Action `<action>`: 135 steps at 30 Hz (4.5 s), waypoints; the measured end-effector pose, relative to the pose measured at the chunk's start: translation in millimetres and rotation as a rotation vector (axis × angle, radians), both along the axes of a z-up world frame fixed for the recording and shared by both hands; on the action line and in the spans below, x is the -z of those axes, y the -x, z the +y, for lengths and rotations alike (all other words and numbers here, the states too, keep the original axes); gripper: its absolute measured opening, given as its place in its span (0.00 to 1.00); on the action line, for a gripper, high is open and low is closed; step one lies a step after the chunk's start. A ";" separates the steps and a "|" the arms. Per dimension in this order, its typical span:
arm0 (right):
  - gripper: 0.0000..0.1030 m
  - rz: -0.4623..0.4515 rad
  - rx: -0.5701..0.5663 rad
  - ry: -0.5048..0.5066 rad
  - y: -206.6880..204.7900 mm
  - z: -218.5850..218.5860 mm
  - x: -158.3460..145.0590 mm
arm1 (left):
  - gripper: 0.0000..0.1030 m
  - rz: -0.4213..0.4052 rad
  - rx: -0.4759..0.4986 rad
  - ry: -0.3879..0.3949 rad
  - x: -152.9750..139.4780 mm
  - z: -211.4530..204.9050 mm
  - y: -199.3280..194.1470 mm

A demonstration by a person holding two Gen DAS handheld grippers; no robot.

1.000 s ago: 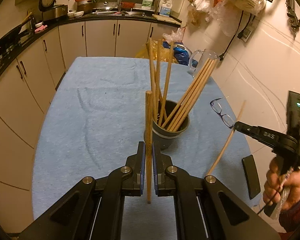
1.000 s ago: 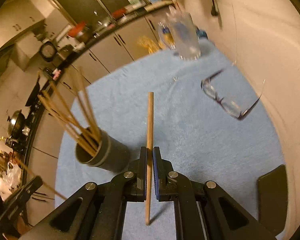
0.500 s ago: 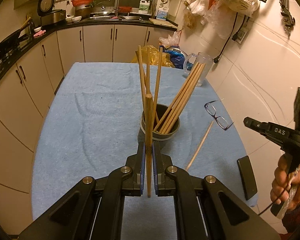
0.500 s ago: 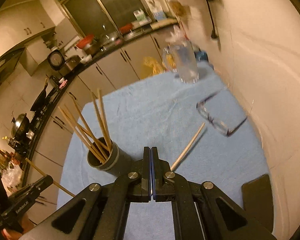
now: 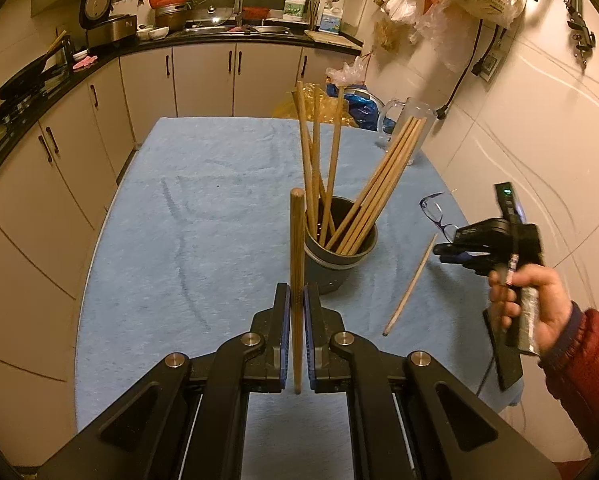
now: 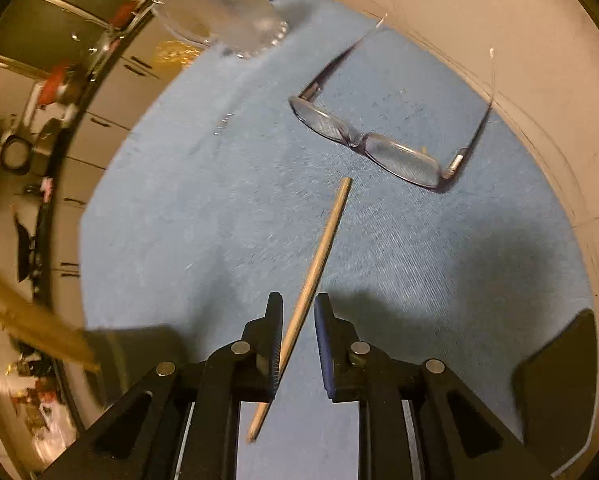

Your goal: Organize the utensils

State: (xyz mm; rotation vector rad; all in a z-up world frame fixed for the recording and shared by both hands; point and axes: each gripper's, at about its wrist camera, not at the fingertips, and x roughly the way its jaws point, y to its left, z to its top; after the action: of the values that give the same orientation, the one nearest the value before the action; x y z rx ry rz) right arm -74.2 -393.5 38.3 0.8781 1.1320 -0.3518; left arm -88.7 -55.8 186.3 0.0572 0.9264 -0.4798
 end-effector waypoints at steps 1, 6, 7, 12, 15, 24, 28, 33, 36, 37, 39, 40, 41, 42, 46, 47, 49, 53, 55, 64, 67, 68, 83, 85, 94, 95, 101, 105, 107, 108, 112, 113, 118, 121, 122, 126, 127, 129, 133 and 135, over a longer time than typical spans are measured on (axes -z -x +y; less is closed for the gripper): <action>0.18 0.019 -0.004 0.013 -5.0 -0.2 3.9 | 0.06 0.002 -0.002 -0.001 0.6 1.7 -1.4; 0.16 0.102 -0.010 0.100 -27.8 1.6 15.6 | 0.06 0.013 -0.015 0.004 3.6 9.0 -7.2; 0.14 0.119 -0.027 0.121 -32.7 4.3 14.7 | 0.06 0.016 -0.016 0.004 4.5 9.9 -8.5; 0.08 0.142 -0.128 0.216 -44.5 20.5 15.1 | 0.06 0.021 -0.022 0.012 6.2 11.2 -13.5; 0.05 0.048 -0.105 0.132 -30.0 15.2 11.9 | 0.06 0.019 -0.024 0.011 6.1 10.1 -14.3; 0.05 -0.298 -0.187 0.222 41.3 49.4 -78.1 | 0.06 0.008 -0.031 0.020 3.3 7.3 -10.3; 0.05 -0.387 -0.229 0.326 66.1 75.3 -113.1 | 0.06 0.000 -0.030 0.028 0.0 5.3 -8.6; 0.00 -0.458 -0.245 0.395 77.8 85.1 -140.6 | 0.06 -0.011 -0.028 0.035 -4.7 2.3 -5.7; 0.00 -0.469 -0.250 0.409 75.3 87.7 -148.1 | 0.06 -0.017 -0.027 0.037 -7.3 1.3 -4.6; 0.00 -0.468 -0.245 0.403 75.5 85.8 -148.1 | 0.06 -0.018 -0.025 0.037 -7.9 0.6 -3.9; 0.00 -0.456 -0.244 0.361 76.6 79.2 -144.2 | 0.06 -0.022 -0.024 0.031 -9.0 -0.2 -2.9; 0.01 -0.444 -0.234 0.337 75.4 75.8 -140.9 | 0.06 -0.020 -0.024 0.031 -9.1 0.0 -2.7; 0.01 -0.429 -0.210 0.303 74.0 70.2 -136.8 | 0.06 -0.020 -0.025 0.031 -9.4 0.4 -2.3; 0.01 -0.411 -0.180 0.243 71.8 59.4 -130.0 | 0.06 -0.021 -0.025 0.029 -9.4 0.4 -2.4; 0.05 -0.308 -0.075 0.079 56.5 19.4 -99.0 | 0.06 -0.015 -0.031 0.021 -9.1 3.4 -2.0; 0.05 -0.276 -0.065 0.061 48.6 10.9 -90.3 | 0.06 -0.014 -0.032 0.020 -9.0 4.7 -1.6; 0.07 -0.214 -0.022 0.037 33.8 -6.7 -71.6 | 0.06 -0.009 -0.036 0.020 -8.0 7.0 -2.3; 0.26 -0.125 0.064 -0.036 9.9 -35.2 -34.8 | 0.06 0.006 -0.040 0.017 -4.1 12.5 -4.7; 0.27 -0.079 0.088 -0.007 -0.5 -43.4 -23.7 | 0.06 0.013 -0.042 0.017 -2.2 15.2 -7.0; 0.18 0.055 0.120 0.114 -44.4 -56.7 13.3 | 0.06 0.025 -0.032 0.023 3.0 14.6 -17.9; 0.11 0.060 0.119 0.131 -47.2 -52.8 19.0 | 0.06 0.028 -0.032 0.019 3.4 15.4 -19.9; 0.10 0.053 0.118 0.123 -46.9 -51.7 19.6 | 0.06 0.031 -0.034 0.019 3.9 16.4 -21.4; 0.07 -0.319 -0.084 0.141 39.9 18.5 -84.2 | 0.06 -0.002 -0.024 0.036 -5.5 5.6 -16.3; 0.07 -0.357 -0.120 0.171 53.4 32.7 -98.8 | 0.06 -0.005 -0.025 0.046 -9.3 5.6 -13.7; 0.07 -0.500 -0.209 0.251 75.4 83.9 -153.4 | 0.06 -0.064 -0.021 0.084 -42.6 3.7 -7.0; 0.07 -0.513 -0.211 0.255 72.2 87.2 -157.6 | 0.06 -0.076 -0.014 0.088 -50.3 2.5 -7.1; 0.07 -0.600 -0.213 0.273 51.2 109.8 -189.7 | 0.06 -0.119 0.024 0.121 -88.2 -0.4 -12.7; 0.07 -0.644 -0.187 0.315 31.7 125.0 -210.3 | 0.06 -0.132 0.040 0.146 -105.9 -0.9 -27.0; 0.07 -0.653 -0.172 0.324 20.4 132.2 -215.7 | 0.06 -0.138 0.038 0.142 -107.9 -2.9 -36.9; 0.07 -0.655 -0.166 0.345 14.5 136.2 -217.3 | 0.06 -0.138 0.037 0.139 -107.0 -4.4 -42.8; 0.07 -0.639 -0.120 0.431 -11.1 153.0 -211.1 | 0.06 -0.111 0.036 0.154 -97.5 -10.0 -66.3; 0.07 -0.633 -0.108 0.457 -16.1 156.2 -208.5 | 0.06 -0.111 0.032 0.153 -94.3 -11.0 -71.5; 0.07 -0.606 -0.069 0.488 -45.1 164.0 -189.4 | 0.06 -0.092 0.039 0.167 -78.7 -14.5 -92.1; 0.07 -0.610 -0.066 0.530 -53.6 173.7 -184.1 | 0.06 -0.069 0.046 0.171 -70.2 -14.3 -101.1; 0.07 -0.612 -0.068 0.549 -55.8 176.8 -182.0 | 0.06 -0.067 0.049 0.167 -67.7 -14.1 -102.0; 0.07 -0.605 -0.086 0.585 -61.5 188.8 -168.1 | 0.06 -0.037 0.063 0.159 -55.0 -9.8 -104.5; 0.07 -0.599 -0.101 0.588 -62.1 192.1 -164.1 | 0.06 -0.029 0.067 0.159 -52.1 -9.7 -105.1; 0.07 -0.592 -0.128 0.595 -60.7 194.8 -158.3 | 0.07 -0.020 0.069 0.152 -46.7 -8.5 -105.4; 0.08 -0.559 -0.170 0.582 -54.1 194.5 -149.3 | 0.07 -0.014 0.077 0.138 -40.9 -8.0 -105.1; 0.09 -0.555 -0.178 0.572 -48.0 192.4 -148.4 | 0.07 -0.014 0.074 0.132 -39.7 -7.8 -105.1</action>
State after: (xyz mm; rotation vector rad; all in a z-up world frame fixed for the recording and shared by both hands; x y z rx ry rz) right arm -26.3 -201.1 186.7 0.3261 0.5381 -0.2421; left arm 16.4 -63.7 226.0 -0.0250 0.8796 -0.6070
